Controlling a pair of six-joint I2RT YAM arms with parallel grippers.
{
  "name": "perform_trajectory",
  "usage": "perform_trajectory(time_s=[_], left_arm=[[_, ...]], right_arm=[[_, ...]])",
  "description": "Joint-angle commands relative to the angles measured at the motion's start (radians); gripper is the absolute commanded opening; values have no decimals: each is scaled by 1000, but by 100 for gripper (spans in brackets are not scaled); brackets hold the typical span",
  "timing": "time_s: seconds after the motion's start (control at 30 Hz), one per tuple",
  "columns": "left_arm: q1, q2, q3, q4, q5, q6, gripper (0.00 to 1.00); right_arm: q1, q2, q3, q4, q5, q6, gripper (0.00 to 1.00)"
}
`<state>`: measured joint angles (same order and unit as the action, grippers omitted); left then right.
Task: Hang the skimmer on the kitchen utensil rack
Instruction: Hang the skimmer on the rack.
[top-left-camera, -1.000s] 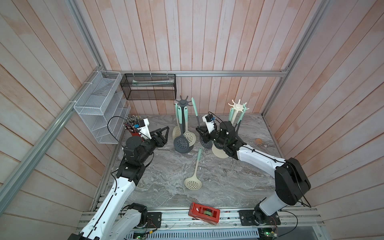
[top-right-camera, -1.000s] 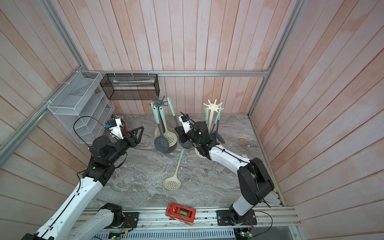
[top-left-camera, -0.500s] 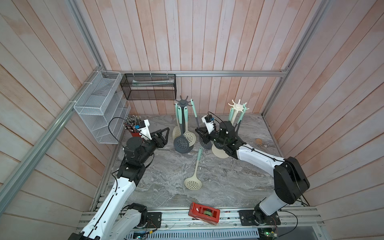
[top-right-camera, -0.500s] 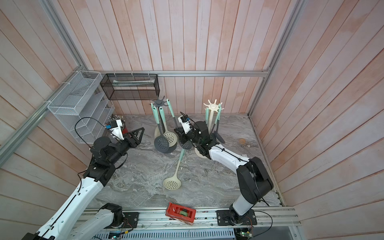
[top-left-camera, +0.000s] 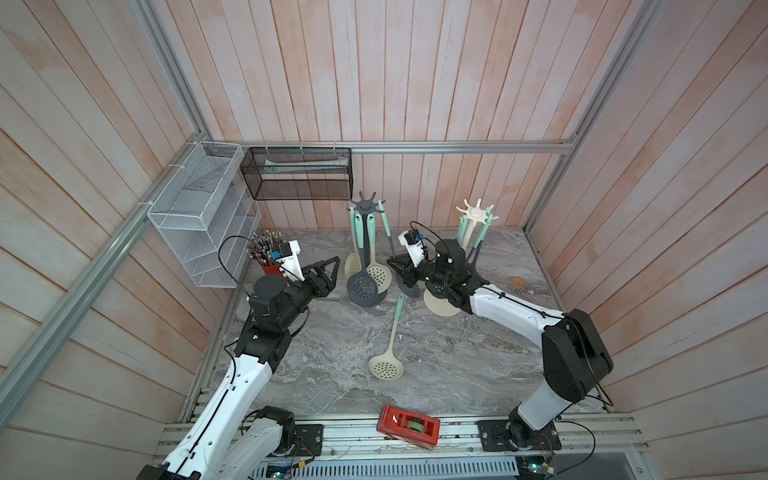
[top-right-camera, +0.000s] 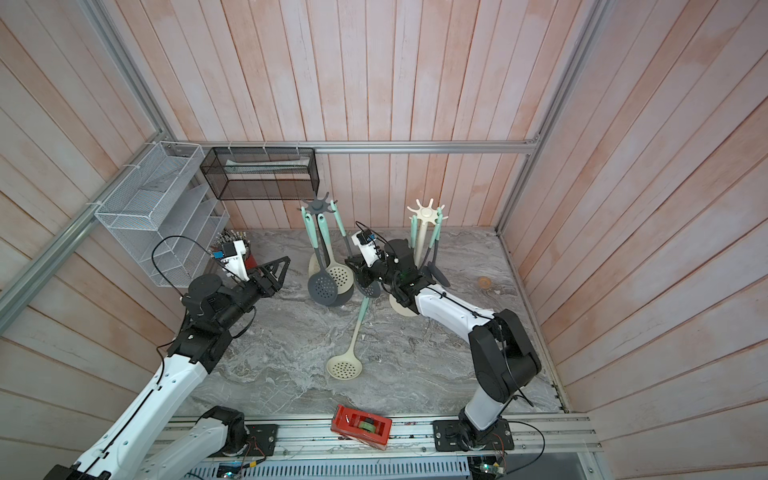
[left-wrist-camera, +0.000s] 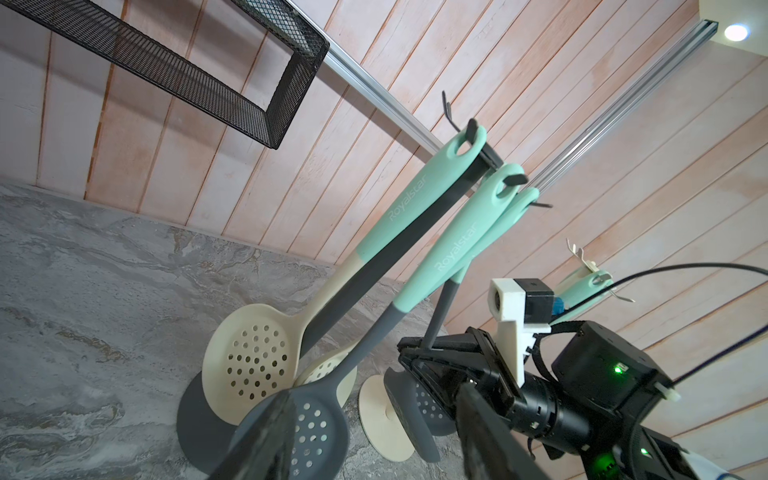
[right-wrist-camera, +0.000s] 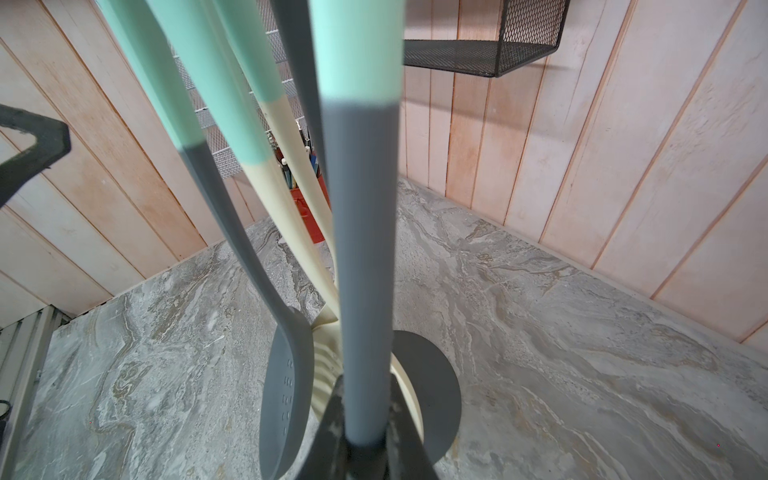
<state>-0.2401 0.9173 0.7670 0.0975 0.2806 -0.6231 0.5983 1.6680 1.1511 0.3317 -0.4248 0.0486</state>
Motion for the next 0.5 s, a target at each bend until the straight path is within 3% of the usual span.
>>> perform_trajectory(time_s=[0.0,0.23,0.47], left_arm=[[6,-13,-21,26,15,-7,63],[6,-14,-26,36,23,-13,63],[7,-15,-29,37,24,-13,63]], right_arm=[[0,17,24,-48,-13,-18,21],[-5,24,28,-45,34,13,42],[-5,28,34,-50,50,25,47]])
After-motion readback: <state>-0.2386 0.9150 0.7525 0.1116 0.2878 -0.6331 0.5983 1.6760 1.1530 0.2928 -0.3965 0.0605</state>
